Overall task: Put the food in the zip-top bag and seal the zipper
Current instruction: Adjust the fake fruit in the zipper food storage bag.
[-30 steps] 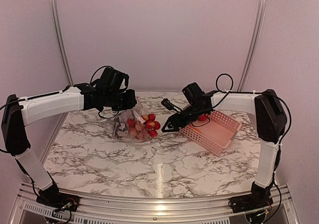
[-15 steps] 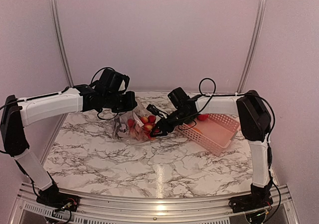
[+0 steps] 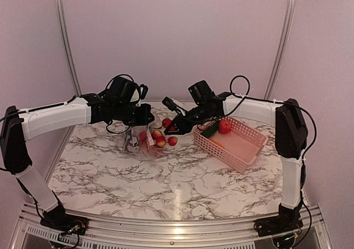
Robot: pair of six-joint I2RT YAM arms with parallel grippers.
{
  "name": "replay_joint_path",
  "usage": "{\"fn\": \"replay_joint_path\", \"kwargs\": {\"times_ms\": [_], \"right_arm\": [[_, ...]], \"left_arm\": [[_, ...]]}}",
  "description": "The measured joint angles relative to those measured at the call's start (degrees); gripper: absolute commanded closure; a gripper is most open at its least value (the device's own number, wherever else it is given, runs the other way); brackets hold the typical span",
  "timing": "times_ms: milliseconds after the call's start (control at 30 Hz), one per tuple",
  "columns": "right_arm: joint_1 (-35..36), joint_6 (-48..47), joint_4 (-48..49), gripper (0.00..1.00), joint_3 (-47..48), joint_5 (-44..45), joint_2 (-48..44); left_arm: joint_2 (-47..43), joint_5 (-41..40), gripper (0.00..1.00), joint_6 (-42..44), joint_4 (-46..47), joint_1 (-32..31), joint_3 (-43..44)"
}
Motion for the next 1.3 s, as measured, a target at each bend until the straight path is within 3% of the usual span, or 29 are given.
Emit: {"fn": "replay_joint_path", "kwargs": {"times_ms": [200,367,633,767,933,1133,1300], "right_arm": [[0.92,0.17,-2.43,1.00,11.02,0.42,1.75],[2.40,1.79,-4.07,1.00,18.34,-1.29,6.88],[4.55,4.44,-3.34,1.00,12.61,-2.45,10.64],[5.20,5.97,-3.10,0.96,12.85,-2.47,11.65],[5.79,11.23,-2.16,0.81,17.25,-4.44,15.26],[5.88,15.15,-1.38,0.49,19.58,-4.28,16.63],[5.84,13.79,-1.51,0.40,17.07,-5.03,16.09]], "left_arm": [[-0.66,1.90,1.00,2.51,0.02,-1.18,0.00],[-2.62,-2.32,1.00,2.21,-1.68,-1.18,-0.35],[-11.19,-6.78,1.00,-2.78,3.37,-2.43,-7.50],[-10.73,-5.57,1.00,-4.17,4.92,-2.38,-7.87],[-7.56,-3.04,1.00,-5.66,6.12,-2.47,-7.87],[-6.10,-2.40,1.00,-6.38,6.03,-2.54,-7.87],[-5.99,-3.96,1.00,-7.06,5.62,-2.64,-7.93]]}}
